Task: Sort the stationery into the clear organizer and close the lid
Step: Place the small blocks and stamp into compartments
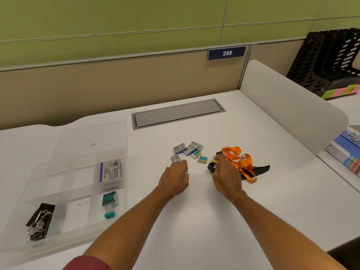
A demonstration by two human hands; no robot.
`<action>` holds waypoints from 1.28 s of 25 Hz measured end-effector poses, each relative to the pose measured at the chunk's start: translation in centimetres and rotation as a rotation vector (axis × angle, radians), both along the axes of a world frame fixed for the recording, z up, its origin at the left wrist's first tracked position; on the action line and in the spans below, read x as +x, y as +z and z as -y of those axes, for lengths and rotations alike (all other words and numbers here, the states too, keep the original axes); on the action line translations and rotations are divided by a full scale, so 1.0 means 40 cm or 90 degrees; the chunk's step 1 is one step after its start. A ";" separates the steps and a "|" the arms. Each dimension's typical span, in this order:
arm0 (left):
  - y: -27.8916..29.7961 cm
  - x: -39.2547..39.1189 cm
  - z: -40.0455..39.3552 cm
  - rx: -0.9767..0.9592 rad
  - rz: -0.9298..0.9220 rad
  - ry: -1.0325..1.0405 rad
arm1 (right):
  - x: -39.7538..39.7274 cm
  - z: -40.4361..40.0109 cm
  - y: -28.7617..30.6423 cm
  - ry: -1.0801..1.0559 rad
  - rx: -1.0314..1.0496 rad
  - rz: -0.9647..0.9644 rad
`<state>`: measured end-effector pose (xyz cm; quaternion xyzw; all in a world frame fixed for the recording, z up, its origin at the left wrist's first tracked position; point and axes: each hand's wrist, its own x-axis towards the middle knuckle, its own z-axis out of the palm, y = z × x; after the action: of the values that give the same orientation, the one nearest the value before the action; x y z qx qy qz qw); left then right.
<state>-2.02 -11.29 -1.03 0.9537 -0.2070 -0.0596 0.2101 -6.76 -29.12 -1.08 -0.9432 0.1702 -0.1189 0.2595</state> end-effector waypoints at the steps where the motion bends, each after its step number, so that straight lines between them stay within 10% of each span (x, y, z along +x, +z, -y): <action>1: -0.001 0.009 -0.001 0.003 -0.004 0.004 | 0.011 0.005 0.005 0.007 0.000 -0.005; 15: -0.036 0.053 -0.036 -0.039 -0.078 0.076 | 0.181 -0.004 -0.011 0.158 -0.314 -0.182; 22: -0.040 0.066 -0.037 -0.081 -0.085 0.091 | 0.181 0.006 0.007 0.074 0.066 -0.030; 32: -0.048 0.070 0.006 -0.059 -0.083 0.064 | 0.153 0.097 0.012 -0.031 0.083 -0.011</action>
<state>0.79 -11.52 -2.96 0.9463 -0.1469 -0.1013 0.2698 -0.65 -33.02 -0.59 -0.9206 0.2029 -0.1060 0.3163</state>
